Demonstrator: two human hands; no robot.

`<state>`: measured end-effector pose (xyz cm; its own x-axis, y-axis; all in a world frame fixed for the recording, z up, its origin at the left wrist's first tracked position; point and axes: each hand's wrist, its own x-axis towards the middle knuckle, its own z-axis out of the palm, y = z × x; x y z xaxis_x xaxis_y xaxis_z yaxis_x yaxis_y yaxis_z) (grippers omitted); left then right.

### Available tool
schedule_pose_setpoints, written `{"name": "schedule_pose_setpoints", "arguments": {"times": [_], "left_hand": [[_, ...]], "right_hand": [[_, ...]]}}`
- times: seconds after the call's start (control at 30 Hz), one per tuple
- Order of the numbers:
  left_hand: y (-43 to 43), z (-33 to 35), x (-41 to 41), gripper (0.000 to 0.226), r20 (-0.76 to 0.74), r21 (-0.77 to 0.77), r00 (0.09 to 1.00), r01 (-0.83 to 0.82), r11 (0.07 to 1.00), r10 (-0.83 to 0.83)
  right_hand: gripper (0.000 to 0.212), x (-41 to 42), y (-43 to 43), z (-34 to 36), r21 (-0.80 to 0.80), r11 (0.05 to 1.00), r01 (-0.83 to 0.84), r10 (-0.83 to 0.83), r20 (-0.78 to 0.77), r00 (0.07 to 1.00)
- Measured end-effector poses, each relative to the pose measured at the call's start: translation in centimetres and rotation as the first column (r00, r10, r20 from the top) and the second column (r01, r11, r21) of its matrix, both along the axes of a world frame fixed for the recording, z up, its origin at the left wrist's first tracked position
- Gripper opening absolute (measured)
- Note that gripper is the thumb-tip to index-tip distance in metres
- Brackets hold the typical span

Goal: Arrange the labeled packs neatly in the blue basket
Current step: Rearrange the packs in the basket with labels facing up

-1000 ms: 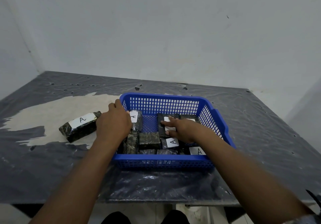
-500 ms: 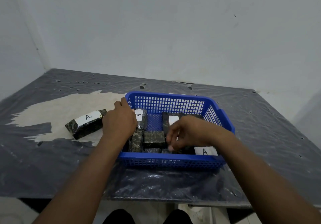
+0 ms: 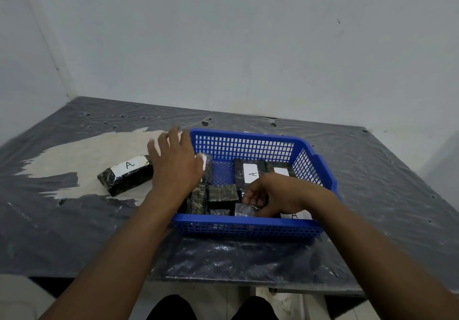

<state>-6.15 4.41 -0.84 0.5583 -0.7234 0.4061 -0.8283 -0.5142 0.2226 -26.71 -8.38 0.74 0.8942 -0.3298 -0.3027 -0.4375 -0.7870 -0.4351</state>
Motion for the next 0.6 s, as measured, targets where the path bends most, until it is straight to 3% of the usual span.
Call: {"name": "schedule_pose_setpoints", "arguments": {"times": [0.1,0.13,0.2,0.33,0.43,0.53,0.6], "left_hand": [[0.4,1.5,-1.1,0.045,0.114,-0.129,0.962,0.262,0.956,-0.248],[0.6,2.0,-1.6,0.038,0.069,-0.125,0.933,0.36,0.925,-0.354],[1.0,2.6,-2.9,0.034,-0.182,-0.061,0.844,0.502,0.863,-0.504],[1.7,2.9,-4.5,0.073,-0.552,0.068,0.711,0.558,0.827,-0.435],[2.3,3.3,-4.6,0.064,-0.741,0.004,0.505,0.661,0.75,-0.442],[2.6,3.4,-4.5,0.042,-0.756,-0.15,0.376,0.697,0.702,-0.535],[2.8,3.1,-4.4,0.039,-0.696,-0.192,0.411,0.684,0.704,-0.589]], "right_hand": [[0.033,-0.7,-0.2,0.1,0.101,0.995,0.021,-0.029,0.083,0.996],[0.034,-1.0,-0.3,0.3,0.153,0.988,0.037,-0.056,0.121,0.991],[0.037,-1.5,-0.2,0.8,0.225,0.972,0.07,-0.114,0.188,0.976],[0.041,-2.2,0.6,1.4,0.264,0.962,0.068,-0.159,0.343,0.926],[0.043,-2.8,1.8,1.1,0.108,0.991,0.076,-0.12,0.494,0.861],[0.046,-3.9,2.4,0.8,0.024,0.993,0.115,-0.106,0.603,0.791],[0.05,-5.0,2.3,1.1,0.181,0.972,0.151,-0.229,0.568,0.79]]}}
